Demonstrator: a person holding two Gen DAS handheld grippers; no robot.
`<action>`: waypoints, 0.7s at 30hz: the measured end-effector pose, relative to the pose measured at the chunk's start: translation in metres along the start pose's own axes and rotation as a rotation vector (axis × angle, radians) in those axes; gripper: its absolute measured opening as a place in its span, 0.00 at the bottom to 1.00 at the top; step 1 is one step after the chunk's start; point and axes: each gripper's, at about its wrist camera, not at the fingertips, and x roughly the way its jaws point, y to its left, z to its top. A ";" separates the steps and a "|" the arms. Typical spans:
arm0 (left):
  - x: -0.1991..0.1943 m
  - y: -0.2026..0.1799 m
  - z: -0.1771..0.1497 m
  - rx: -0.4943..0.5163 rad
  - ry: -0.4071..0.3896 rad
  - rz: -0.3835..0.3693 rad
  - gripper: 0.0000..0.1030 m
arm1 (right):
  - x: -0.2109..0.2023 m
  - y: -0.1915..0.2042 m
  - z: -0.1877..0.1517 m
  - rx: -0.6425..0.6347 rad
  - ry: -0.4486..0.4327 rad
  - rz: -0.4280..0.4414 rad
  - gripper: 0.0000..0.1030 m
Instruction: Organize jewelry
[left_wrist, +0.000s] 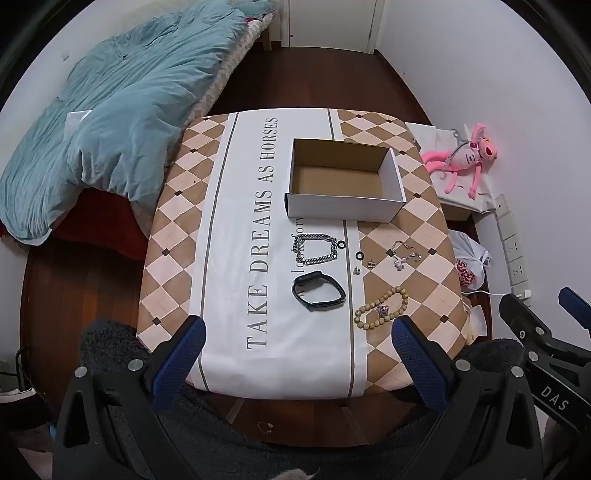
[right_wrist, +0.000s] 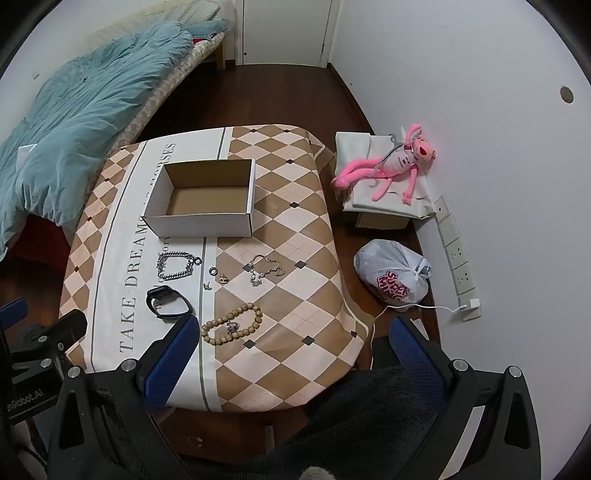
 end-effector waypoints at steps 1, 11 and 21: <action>0.000 0.000 0.000 0.000 0.000 -0.002 1.00 | -0.001 0.000 0.000 0.001 0.000 0.006 1.00; -0.007 0.001 0.000 -0.006 -0.004 0.000 1.00 | 0.000 0.002 -0.006 -0.001 0.003 0.010 1.00; -0.012 0.005 0.004 -0.003 -0.011 0.014 1.00 | 0.001 0.001 -0.003 -0.005 0.009 0.010 1.00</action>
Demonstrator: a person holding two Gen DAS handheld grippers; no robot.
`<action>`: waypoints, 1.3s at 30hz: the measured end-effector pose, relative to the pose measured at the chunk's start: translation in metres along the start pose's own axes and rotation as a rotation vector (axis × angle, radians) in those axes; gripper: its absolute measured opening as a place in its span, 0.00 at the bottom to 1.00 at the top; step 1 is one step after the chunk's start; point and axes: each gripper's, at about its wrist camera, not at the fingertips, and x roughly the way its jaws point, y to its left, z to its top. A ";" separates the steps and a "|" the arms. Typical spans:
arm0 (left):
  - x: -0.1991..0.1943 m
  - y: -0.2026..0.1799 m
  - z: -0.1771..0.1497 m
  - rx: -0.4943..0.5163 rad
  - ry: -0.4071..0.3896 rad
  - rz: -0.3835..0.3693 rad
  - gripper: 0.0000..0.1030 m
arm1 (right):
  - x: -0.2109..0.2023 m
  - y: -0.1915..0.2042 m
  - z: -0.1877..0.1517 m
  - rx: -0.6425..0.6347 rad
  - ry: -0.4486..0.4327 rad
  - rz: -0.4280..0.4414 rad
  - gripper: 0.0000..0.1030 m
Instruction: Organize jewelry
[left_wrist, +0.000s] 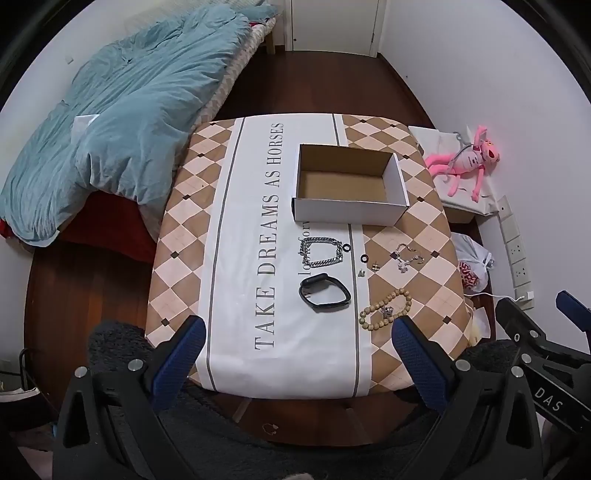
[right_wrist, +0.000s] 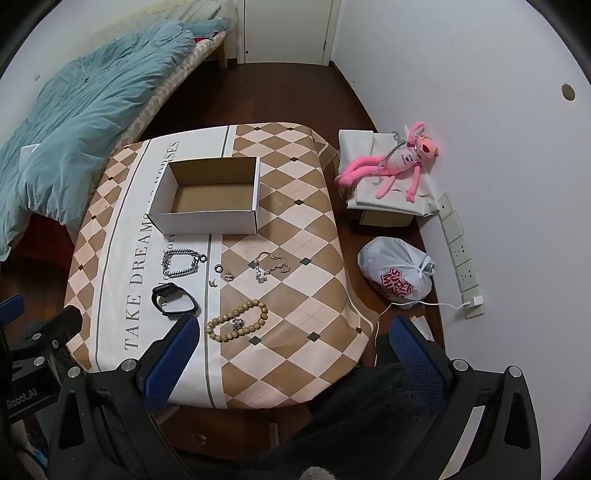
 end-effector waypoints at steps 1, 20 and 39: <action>0.000 0.000 0.000 0.000 -0.001 0.001 1.00 | 0.001 0.000 0.000 0.001 0.001 0.001 1.00; -0.001 -0.001 0.000 0.007 -0.009 0.008 1.00 | -0.006 -0.002 0.001 0.027 -0.003 0.004 1.00; -0.004 -0.006 0.000 0.013 -0.017 0.009 1.00 | -0.009 -0.005 0.004 0.028 -0.008 0.001 1.00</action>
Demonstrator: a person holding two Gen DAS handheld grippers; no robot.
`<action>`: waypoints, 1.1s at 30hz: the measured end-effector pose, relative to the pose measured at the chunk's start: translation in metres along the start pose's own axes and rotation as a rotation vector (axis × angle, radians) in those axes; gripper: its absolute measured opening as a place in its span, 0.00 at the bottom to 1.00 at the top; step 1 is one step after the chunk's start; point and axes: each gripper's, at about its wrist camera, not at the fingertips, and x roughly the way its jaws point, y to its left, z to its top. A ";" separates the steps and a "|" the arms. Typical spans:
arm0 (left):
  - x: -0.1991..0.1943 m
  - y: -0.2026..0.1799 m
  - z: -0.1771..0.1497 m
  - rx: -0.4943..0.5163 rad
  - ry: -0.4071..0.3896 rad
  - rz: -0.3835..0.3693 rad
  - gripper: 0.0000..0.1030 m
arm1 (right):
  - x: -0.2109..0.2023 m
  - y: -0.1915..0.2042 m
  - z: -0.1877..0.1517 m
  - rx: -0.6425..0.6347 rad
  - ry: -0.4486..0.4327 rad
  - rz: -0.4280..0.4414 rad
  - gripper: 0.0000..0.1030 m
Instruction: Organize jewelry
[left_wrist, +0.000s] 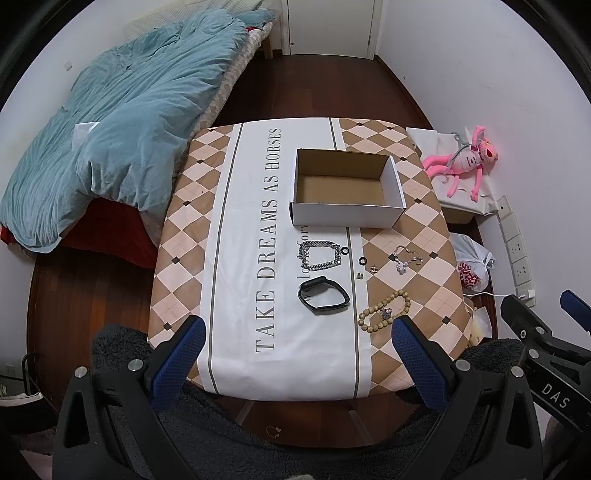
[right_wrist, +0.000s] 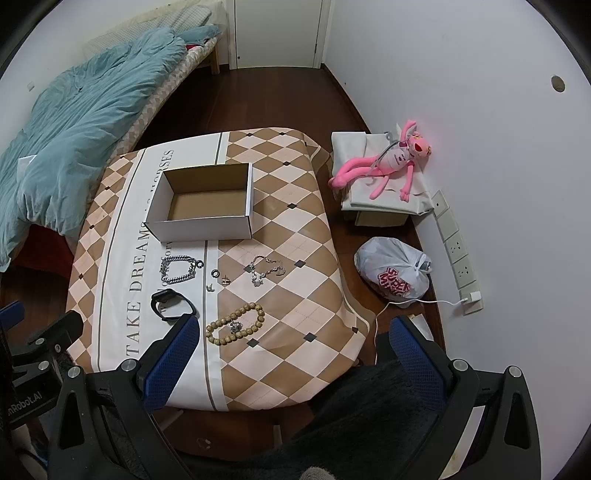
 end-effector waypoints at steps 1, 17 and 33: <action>0.000 0.000 0.000 0.000 0.000 0.001 1.00 | 0.000 0.000 0.000 0.001 0.000 0.001 1.00; -0.001 -0.006 0.001 0.001 -0.003 -0.002 1.00 | -0.004 -0.003 0.003 0.004 -0.008 -0.003 1.00; -0.005 -0.016 0.004 0.001 -0.011 -0.009 1.00 | -0.009 -0.005 0.006 0.002 -0.018 -0.006 1.00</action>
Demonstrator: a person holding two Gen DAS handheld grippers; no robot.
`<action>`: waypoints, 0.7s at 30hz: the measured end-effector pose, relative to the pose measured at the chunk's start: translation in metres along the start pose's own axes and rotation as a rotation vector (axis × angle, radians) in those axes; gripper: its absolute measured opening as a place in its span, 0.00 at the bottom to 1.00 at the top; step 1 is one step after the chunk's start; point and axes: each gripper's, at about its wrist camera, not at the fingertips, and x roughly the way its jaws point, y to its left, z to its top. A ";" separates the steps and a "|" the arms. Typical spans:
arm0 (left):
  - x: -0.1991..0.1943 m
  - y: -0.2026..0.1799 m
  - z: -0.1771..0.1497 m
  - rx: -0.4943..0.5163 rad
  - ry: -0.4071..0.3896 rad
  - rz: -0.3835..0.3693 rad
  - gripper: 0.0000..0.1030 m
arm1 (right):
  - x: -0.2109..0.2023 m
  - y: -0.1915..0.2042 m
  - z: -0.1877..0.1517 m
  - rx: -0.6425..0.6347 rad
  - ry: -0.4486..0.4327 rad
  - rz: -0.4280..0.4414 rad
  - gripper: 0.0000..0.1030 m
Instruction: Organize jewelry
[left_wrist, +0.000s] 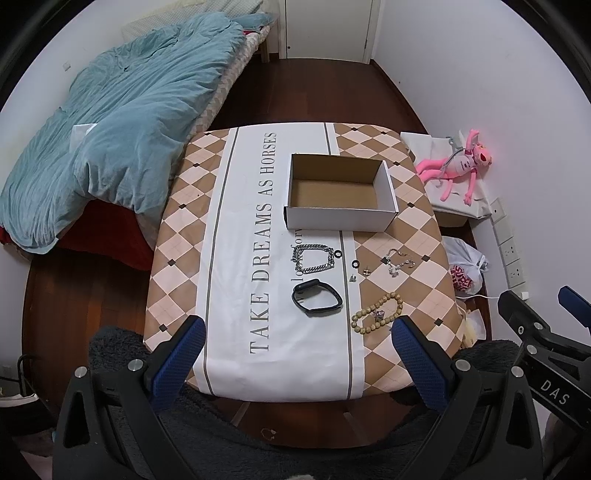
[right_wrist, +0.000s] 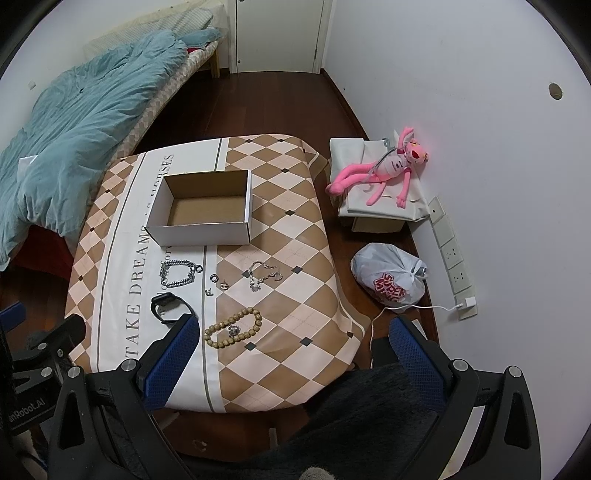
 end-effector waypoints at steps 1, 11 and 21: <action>-0.001 0.001 0.000 0.000 -0.003 -0.004 1.00 | 0.000 0.000 0.001 0.001 -0.001 0.000 1.00; 0.044 0.011 0.007 0.017 -0.021 0.046 1.00 | 0.051 -0.007 0.005 0.059 0.079 -0.012 1.00; 0.132 0.030 -0.003 0.037 0.076 0.136 1.00 | 0.171 0.009 -0.024 0.097 0.260 0.001 0.90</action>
